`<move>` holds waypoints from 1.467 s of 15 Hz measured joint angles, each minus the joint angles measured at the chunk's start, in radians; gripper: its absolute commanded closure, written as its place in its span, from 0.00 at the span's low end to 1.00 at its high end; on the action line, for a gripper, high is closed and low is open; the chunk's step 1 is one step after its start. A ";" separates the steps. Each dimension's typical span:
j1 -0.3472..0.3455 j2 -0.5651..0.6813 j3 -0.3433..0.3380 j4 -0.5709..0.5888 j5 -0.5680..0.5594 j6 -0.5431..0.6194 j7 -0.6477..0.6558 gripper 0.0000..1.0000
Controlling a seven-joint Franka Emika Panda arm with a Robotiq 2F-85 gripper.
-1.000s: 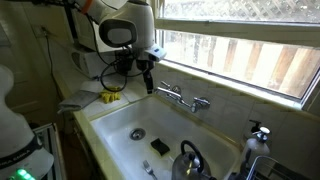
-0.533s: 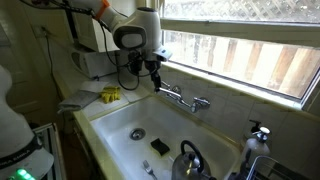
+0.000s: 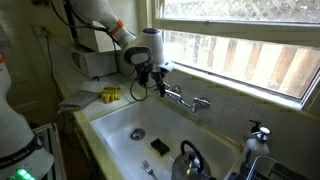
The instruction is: Turn the tap faucet to the left, then move the sponge backwards, then turn the tap faucet to the right and open the tap
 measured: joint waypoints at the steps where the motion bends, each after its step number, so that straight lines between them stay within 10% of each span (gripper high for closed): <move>1: 0.000 0.007 0.005 0.000 0.000 0.009 0.000 0.00; 12: 0.015 0.005 -0.046 -0.045 -0.099 0.015 0.135 0.00; 22: 0.053 -0.084 -0.161 -0.154 -0.422 0.027 0.375 0.00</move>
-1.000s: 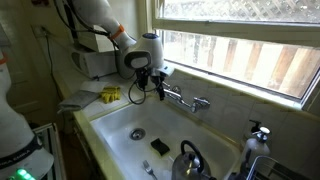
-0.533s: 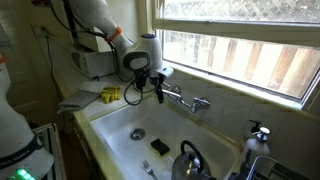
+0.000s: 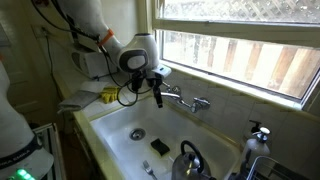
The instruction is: Turn the tap faucet to the left, then move the sponge backwards, then turn the tap faucet to the right and open the tap
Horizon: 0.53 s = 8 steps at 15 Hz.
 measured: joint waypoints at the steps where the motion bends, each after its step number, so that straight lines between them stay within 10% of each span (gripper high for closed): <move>1: 0.000 -0.005 -0.008 -0.006 -0.028 0.002 0.016 0.00; 8: -0.001 -0.027 -0.034 -0.043 -0.161 0.038 0.104 0.00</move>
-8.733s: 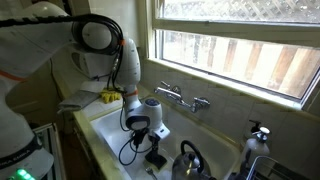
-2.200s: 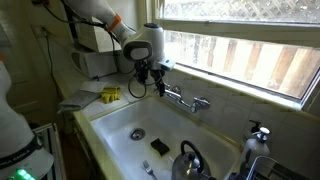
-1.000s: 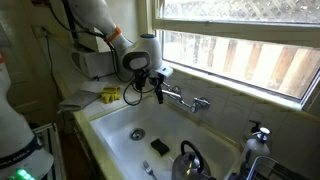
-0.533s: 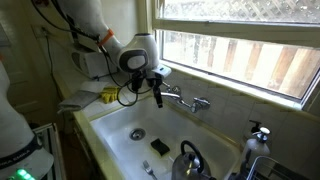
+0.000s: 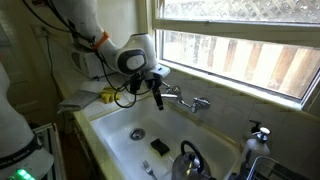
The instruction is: Turn the tap faucet to the left, then move the sponge backwards, then turn the tap faucet to the right and open the tap
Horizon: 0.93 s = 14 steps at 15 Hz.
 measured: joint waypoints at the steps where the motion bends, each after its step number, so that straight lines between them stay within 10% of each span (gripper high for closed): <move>1: 0.000 -0.002 -0.002 -0.002 -0.015 0.002 0.011 0.00; 14: -0.020 -0.021 -0.021 -0.034 -0.056 0.008 0.043 0.00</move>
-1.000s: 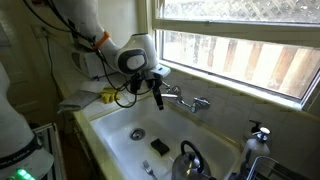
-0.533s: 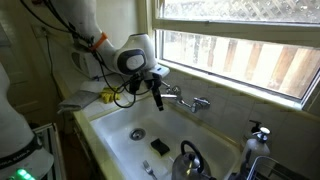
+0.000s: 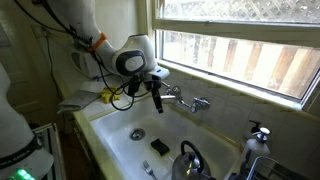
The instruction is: Turn the tap faucet to the left, then move the sponge backwards, then turn the tap faucet to the right and open the tap
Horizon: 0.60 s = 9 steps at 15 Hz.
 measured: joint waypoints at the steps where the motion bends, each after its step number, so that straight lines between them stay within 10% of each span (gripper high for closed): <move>1: -0.004 -0.001 -0.001 -0.003 0.000 0.000 0.000 0.00; 9: -0.038 -0.093 0.034 -0.115 0.259 -0.027 -0.329 0.00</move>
